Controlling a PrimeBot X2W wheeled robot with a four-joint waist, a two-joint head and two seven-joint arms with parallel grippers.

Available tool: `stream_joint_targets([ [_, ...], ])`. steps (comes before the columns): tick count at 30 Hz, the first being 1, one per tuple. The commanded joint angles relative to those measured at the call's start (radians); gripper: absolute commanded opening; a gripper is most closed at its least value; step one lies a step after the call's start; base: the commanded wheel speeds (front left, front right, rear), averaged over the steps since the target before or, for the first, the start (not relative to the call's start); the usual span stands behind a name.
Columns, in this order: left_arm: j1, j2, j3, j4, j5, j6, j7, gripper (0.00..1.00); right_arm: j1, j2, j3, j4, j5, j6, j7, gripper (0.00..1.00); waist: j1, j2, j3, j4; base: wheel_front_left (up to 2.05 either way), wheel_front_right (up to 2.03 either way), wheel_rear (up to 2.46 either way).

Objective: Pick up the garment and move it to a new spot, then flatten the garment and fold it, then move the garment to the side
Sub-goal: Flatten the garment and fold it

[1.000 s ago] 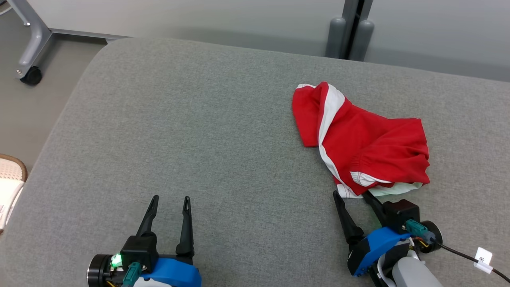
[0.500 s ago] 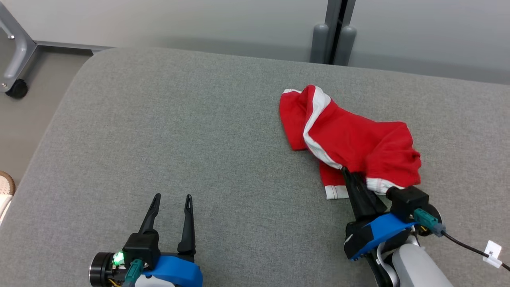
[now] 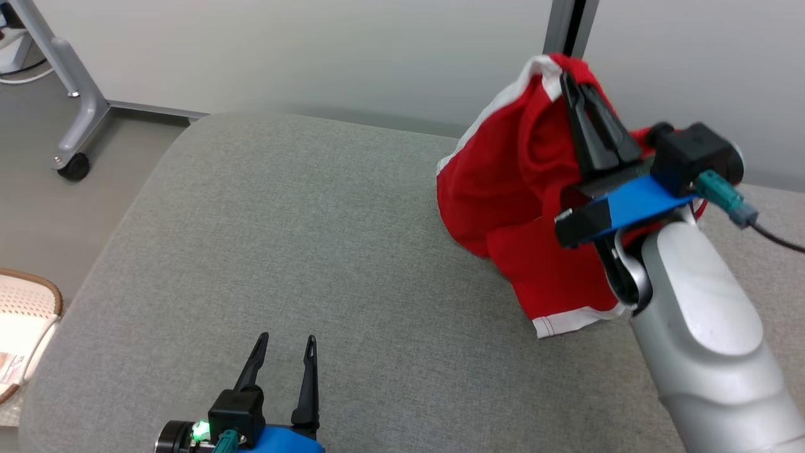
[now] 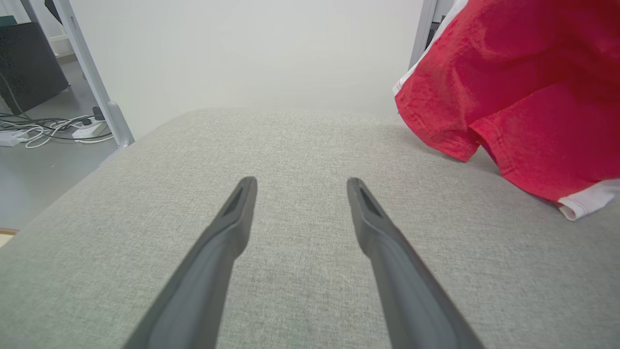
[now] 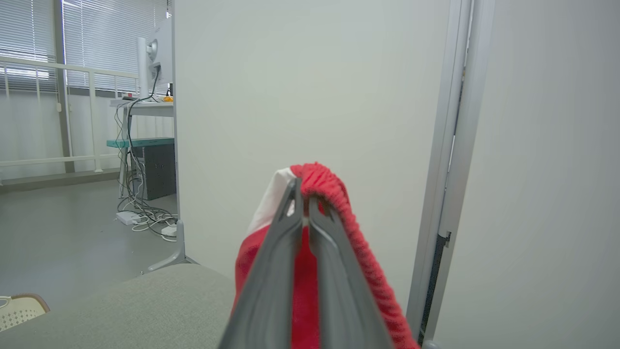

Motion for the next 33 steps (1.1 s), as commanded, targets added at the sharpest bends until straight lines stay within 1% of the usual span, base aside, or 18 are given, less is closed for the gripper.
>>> stream_joint_targets([
  [1, 0.006, 0.000, -0.001, 0.002, -0.004, -0.001, -0.004, 1.00, -0.055, -0.009, 0.016, -0.004, -0.002, 0.000, -0.005, 0.00, 0.0000, 0.0002, 0.003, 0.013, 0.00, 0.00, 0.00],
  [2, 0.008, 0.000, -0.002, 0.003, -0.003, -0.001, -0.004, 1.00, -0.082, -0.012, 0.026, -0.009, 0.004, 0.000, -0.005, 0.00, 0.0000, 0.0002, 0.003, 0.019, 0.00, 0.00, 0.00],
  [3, 0.012, 0.000, 0.001, 0.006, -0.001, -0.002, -0.004, 1.00, -0.125, -0.019, 0.066, -0.033, 0.014, 0.000, -0.005, 0.00, 0.0000, 0.0002, 0.001, 0.026, 0.00, 0.00, 0.00],
  [6, 0.017, 0.000, 0.010, 0.009, -0.001, 0.000, -0.004, 1.00, -0.142, -0.034, 0.112, -0.087, 0.039, 0.000, -0.005, 0.00, 0.0000, 0.0002, -0.004, 0.024, 0.00, 0.00, 0.00],
  [8, 0.025, 0.000, 0.017, 0.006, -0.005, 0.005, -0.004, 1.00, -0.102, -0.047, 0.152, -0.126, 0.060, 0.000, -0.005, 0.00, 0.0000, 0.0002, -0.007, 0.010, 0.00, 0.00, 0.00],
  [9, 0.028, 0.000, 0.017, 0.003, -0.007, 0.004, -0.004, 1.00, -0.049, -0.081, 0.202, -0.163, 0.080, 0.000, -0.004, 0.00, 0.0000, 0.0002, -0.005, -0.009, 0.00, 0.00, 0.00],
  [12, 0.028, 0.000, 0.021, -0.004, -0.007, 0.006, -0.004, 1.00, 0.060, -0.138, 0.262, -0.194, 0.130, 0.000, -0.004, 0.00, 0.0000, 0.0002, -0.003, -0.053, 0.00, 0.00, 0.00],
  [16, 0.021, 0.000, 0.030, -0.005, -0.008, 0.003, -0.004, 1.00, 0.249, -0.202, 0.296, -0.175, 0.189, 0.000, -0.005, 0.00, 0.0000, 0.0002, 0.000, -0.121, 0.00, 0.00, 0.00],
  [19, 0.009, 0.000, 0.039, -0.007, -0.005, 0.002, -0.004, 1.00, 0.357, -0.242, 0.315, -0.154, 0.209, 0.000, -0.005, 0.00, 0.0000, 0.0002, 0.002, -0.169, 0.00, 0.00, 0.00],
  [23, -0.006, 0.001, 0.051, -0.009, -0.004, -0.004, -0.004, 1.00, 0.448, -0.278, 0.328, -0.104, 0.220, 0.000, -0.005, 0.00, 0.0000, 0.0002, 0.005, -0.224, 0.00, 0.00, 0.00],
  [25, -0.017, 0.000, 0.057, -0.006, -0.006, -0.006, -0.004, 1.00, 0.466, -0.279, 0.311, -0.070, 0.232, 0.000, -0.005, 0.00, 0.0000, 0.0002, 0.008, -0.243, 0.00, 0.00, 0.00],
  [26, -0.024, 0.000, 0.059, -0.004, -0.001, -0.007, -0.004, 1.00, 0.472, -0.276, 0.296, -0.044, 0.233, 0.000, -0.005, 0.11, 0.0000, 0.0002, 0.011, -0.253, 0.00, 0.00, 0.00],
  [27, -0.032, 0.000, 0.063, 0.000, -0.002, -0.007, -0.004, 1.00, 0.475, -0.270, 0.280, -0.017, 0.231, 0.000, -0.005, 0.95, 0.0000, 0.0002, 0.013, -0.260, 0.00, 0.00, 0.00],
  [28, -0.041, 0.001, 0.068, 0.002, -0.005, -0.008, -0.004, 1.00, 0.471, -0.255, 0.266, 0.000, 0.233, 0.000, -0.005, 1.00, 0.0000, 0.0002, 0.017, -0.268, 0.00, 0.00, 0.00],
  [33, -0.116, 0.000, 0.082, 0.039, -0.019, -0.031, -0.004, 1.00, 0.449, -0.204, 0.161, 0.030, 0.183, 0.000, -0.005, 1.00, 0.0000, 0.0002, 0.039, -0.295, 0.00, 0.00, 0.00],
])
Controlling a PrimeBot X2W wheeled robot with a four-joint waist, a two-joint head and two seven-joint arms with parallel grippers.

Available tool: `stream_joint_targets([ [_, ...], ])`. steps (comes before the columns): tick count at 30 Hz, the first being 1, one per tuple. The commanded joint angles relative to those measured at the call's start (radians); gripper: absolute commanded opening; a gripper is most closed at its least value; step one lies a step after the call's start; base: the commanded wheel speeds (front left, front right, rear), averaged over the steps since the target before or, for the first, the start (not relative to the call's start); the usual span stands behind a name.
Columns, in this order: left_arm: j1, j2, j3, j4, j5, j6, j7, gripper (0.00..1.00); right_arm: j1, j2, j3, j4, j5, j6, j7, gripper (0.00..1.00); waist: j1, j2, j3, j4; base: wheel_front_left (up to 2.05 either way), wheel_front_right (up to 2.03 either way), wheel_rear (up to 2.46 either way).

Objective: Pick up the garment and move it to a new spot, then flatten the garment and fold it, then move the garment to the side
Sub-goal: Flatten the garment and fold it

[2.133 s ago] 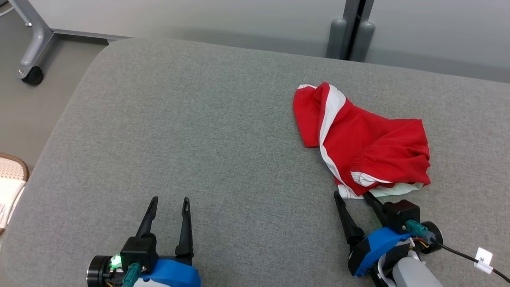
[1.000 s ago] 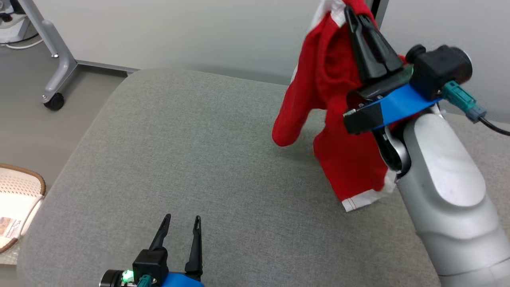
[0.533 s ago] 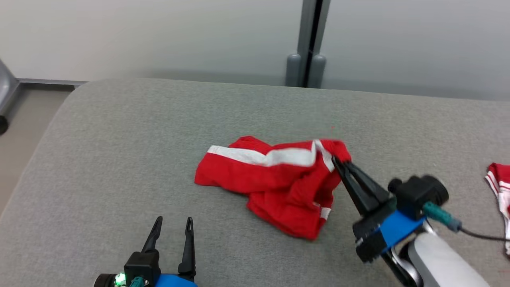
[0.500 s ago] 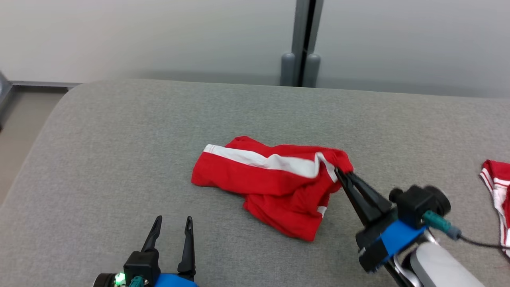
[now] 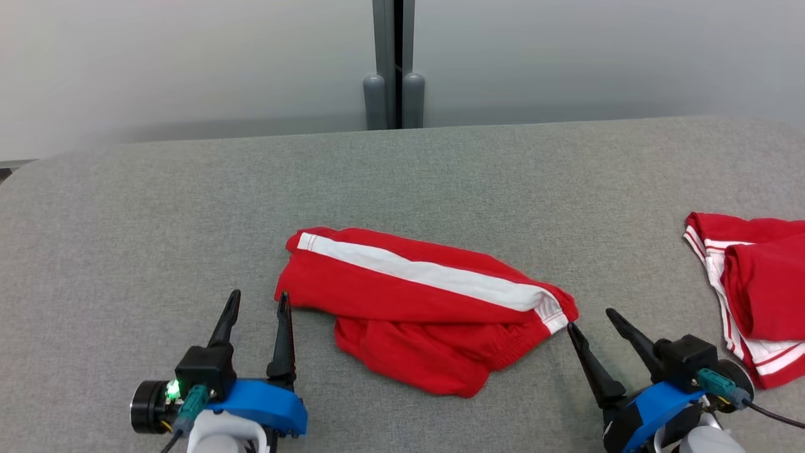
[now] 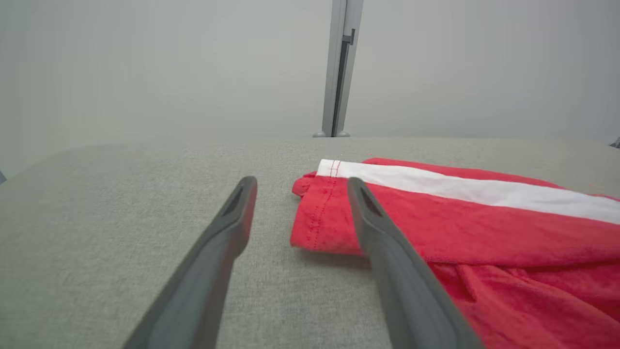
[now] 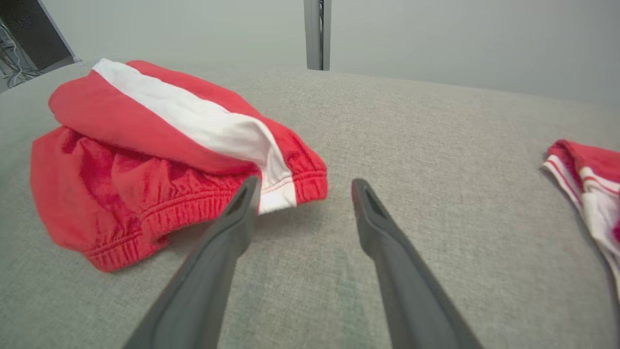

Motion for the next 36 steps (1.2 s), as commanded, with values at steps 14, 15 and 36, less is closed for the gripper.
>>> stream_joint_targets([
  [14, -0.303, 0.002, -0.011, 0.350, -0.104, -0.076, -0.003, 1.00, -0.003, 0.103, -0.134, -0.042, -0.137, 0.000, -0.005, 1.00, -0.0001, -0.0001, 0.055, -0.066, 0.00, 0.00, 0.00],
  [15, -0.316, 0.002, -0.013, 0.378, -0.108, -0.080, 0.001, 1.00, -0.004, 0.106, -0.135, -0.047, -0.139, 0.000, -0.005, 1.00, -0.0001, -0.0001, 0.058, -0.071, 0.00, 0.00, 0.00],
  [36, -0.319, 0.001, -0.143, 0.634, -0.283, -0.121, 0.001, 0.00, 0.022, 0.154, -0.175, -0.092, -0.153, 0.000, -0.005, 1.00, -0.0001, -0.0001, 0.038, -0.032, 0.00, 0.00, 0.00],
])
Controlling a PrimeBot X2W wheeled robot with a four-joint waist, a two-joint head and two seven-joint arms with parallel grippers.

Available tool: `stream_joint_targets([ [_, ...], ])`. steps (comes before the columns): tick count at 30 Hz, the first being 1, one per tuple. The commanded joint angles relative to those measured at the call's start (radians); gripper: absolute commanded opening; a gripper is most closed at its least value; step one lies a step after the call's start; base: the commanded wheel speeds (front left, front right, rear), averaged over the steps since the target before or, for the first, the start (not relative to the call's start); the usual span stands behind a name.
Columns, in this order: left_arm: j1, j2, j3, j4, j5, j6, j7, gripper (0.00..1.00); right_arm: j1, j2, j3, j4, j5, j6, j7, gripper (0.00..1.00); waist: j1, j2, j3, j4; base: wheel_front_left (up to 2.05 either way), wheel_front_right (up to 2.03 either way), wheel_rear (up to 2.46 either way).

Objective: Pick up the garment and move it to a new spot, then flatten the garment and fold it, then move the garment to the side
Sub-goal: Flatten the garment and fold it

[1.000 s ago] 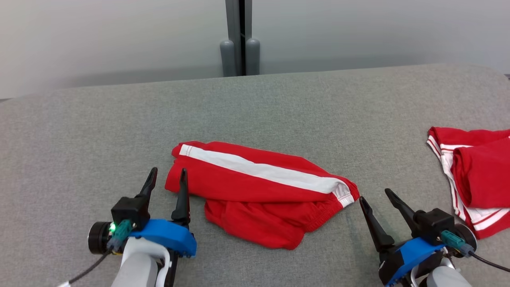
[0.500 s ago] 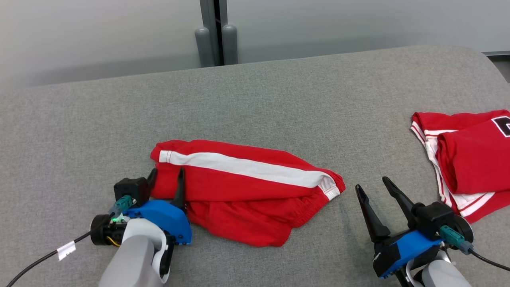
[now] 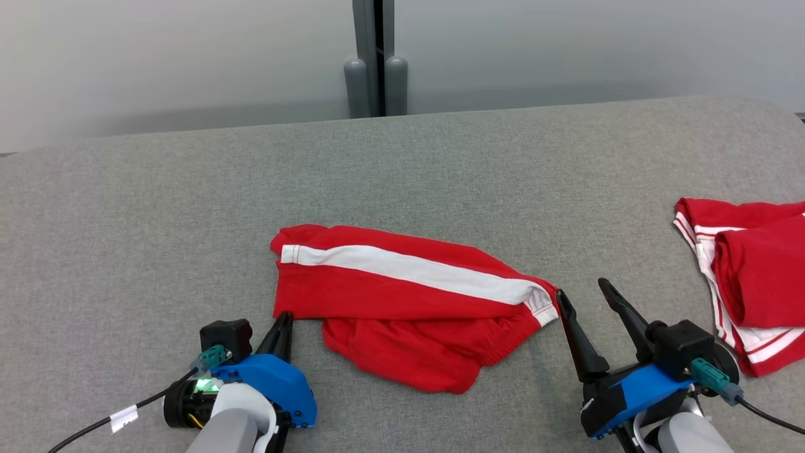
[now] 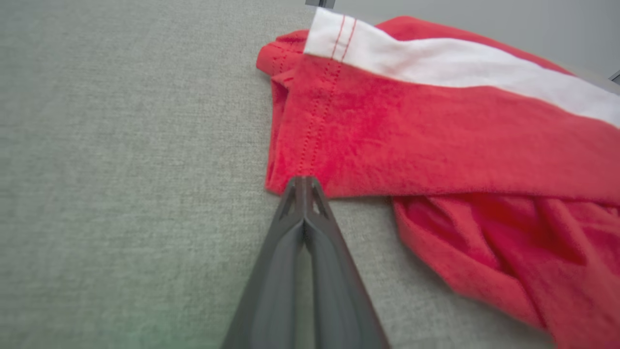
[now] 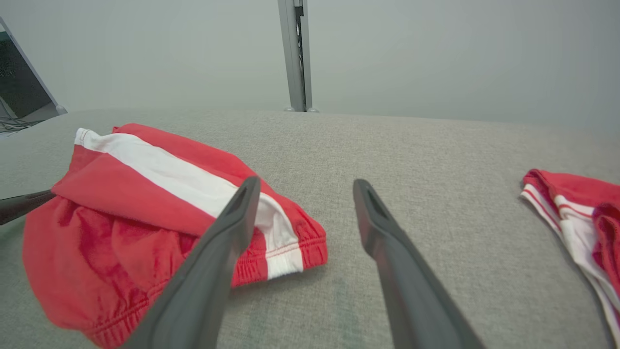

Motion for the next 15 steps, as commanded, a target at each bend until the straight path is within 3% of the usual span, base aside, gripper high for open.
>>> stream_joint_targets([
  [1, 0.003, 0.001, -0.004, 0.000, -0.001, -0.004, -0.005, 0.00, 0.014, 0.000, -0.003, 0.001, -0.004, 0.000, -0.005, 1.00, 0.0000, -0.0001, -0.002, 0.002, 0.00, 0.00, 0.00],
  [5, 0.004, 0.001, -0.003, -0.026, 0.009, 0.019, -0.009, 0.00, 0.020, -0.002, -0.004, 0.003, 0.002, 0.000, -0.005, 1.00, 0.0000, -0.0001, -0.010, 0.009, 0.00, 0.00, 0.00],
  [10, 0.043, 0.020, 0.028, -0.154, 0.067, 0.087, -0.008, 0.00, 0.031, 0.005, -0.029, -0.010, -0.008, 0.000, -0.005, 1.00, 0.0000, -0.0001, -0.030, 0.007, 0.00, 0.00, 0.00],
  [11, 0.054, 0.026, 0.035, -0.196, 0.088, 0.108, -0.009, 0.04, 0.036, 0.010, -0.042, -0.015, -0.013, 0.000, -0.005, 1.00, 0.0000, -0.0001, -0.038, 0.007, 0.00, 0.00, 0.00],
  [12, 0.072, 0.027, 0.043, -0.232, 0.105, 0.124, -0.009, 1.00, 0.042, 0.014, -0.054, -0.020, -0.018, 0.000, -0.005, 1.00, 0.0000, -0.0001, -0.044, 0.007, 0.00, 0.00, 0.00],
  [15, 0.139, 0.035, 0.061, -0.337, 0.164, 0.166, -0.009, 1.00, 0.064, 0.036, -0.096, -0.039, -0.037, 0.000, -0.005, 1.00, 0.0000, -0.0001, -0.068, 0.010, 0.00, 0.00, 0.00],
])
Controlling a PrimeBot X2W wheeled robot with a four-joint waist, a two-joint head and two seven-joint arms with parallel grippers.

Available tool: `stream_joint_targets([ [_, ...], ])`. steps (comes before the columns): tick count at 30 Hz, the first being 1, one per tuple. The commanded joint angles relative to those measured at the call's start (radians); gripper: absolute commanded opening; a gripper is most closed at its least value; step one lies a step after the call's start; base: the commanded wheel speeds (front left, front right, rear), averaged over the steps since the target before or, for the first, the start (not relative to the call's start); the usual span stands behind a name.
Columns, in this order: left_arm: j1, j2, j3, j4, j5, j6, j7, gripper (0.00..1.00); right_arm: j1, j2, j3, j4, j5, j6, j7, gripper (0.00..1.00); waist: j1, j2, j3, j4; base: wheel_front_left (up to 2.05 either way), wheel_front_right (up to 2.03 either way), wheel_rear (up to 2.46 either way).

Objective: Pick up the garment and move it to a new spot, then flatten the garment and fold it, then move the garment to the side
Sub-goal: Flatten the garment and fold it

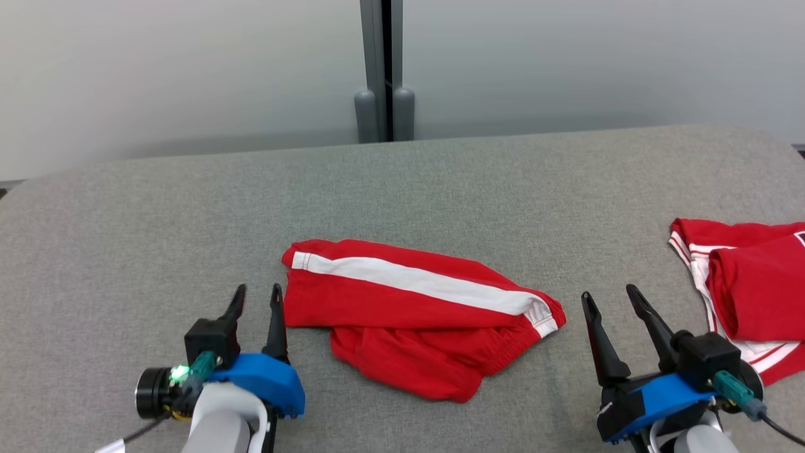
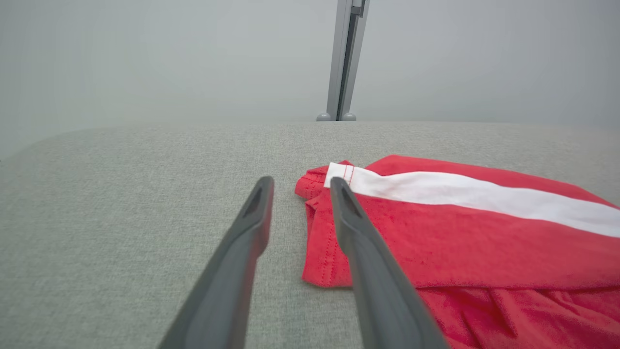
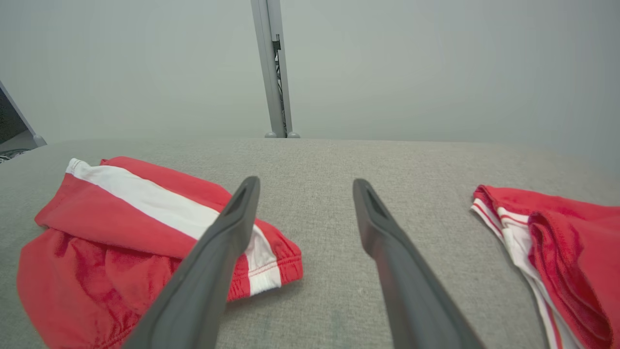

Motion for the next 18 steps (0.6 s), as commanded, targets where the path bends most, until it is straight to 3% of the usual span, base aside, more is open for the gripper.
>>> stream_joint_targets([
  [1, 0.038, 0.005, 0.009, -0.033, 0.017, 0.011, -0.004, 1.00, 0.025, 0.012, -0.011, -0.009, -0.012, 0.000, -0.005, 1.00, 0.0000, 0.0000, -0.012, -0.001, 0.00, 0.00, 0.00],
  [10, 0.220, 0.011, 0.059, -0.206, 0.123, 0.051, -0.004, 1.00, 0.098, 0.061, -0.129, -0.027, -0.080, 0.000, -0.005, 1.00, 0.0000, 0.0000, -0.066, 0.033, 0.00, 0.00, 0.00],
  [18, 0.325, -0.005, 0.092, -0.243, 0.144, 0.043, -0.004, 1.00, 0.143, 0.066, -0.107, 0.001, -0.047, 0.000, -0.005, 1.00, 0.0000, 0.0000, -0.091, 0.038, 0.00, 0.00, 0.00],
])
